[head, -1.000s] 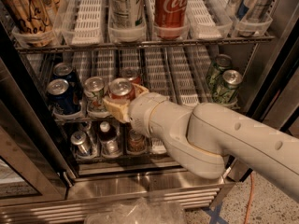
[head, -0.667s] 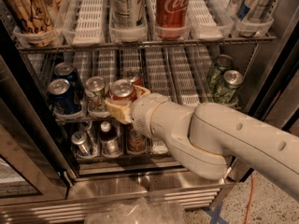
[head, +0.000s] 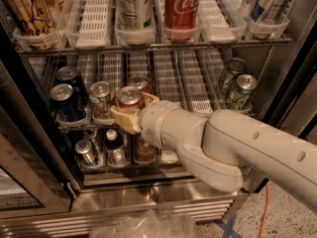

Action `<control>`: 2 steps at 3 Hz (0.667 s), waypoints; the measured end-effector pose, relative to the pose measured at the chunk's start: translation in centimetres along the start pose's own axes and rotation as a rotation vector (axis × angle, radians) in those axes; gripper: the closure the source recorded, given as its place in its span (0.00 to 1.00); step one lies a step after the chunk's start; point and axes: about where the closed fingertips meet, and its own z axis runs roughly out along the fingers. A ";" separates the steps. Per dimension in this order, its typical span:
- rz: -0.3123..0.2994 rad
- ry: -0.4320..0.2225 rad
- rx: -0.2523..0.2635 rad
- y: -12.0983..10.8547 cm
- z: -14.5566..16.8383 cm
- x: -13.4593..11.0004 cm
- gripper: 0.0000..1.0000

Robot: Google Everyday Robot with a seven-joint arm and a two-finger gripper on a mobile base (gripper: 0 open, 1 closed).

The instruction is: Pick coke can from bottom shelf of fridge

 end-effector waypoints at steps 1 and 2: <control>0.000 0.000 0.000 0.0 0.0 0.0 1.00; -0.031 0.008 -0.012 0.7 0.4 -0.5 1.00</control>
Offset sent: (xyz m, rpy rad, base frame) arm 0.0019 0.0120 0.0115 -0.0533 -0.0263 0.0434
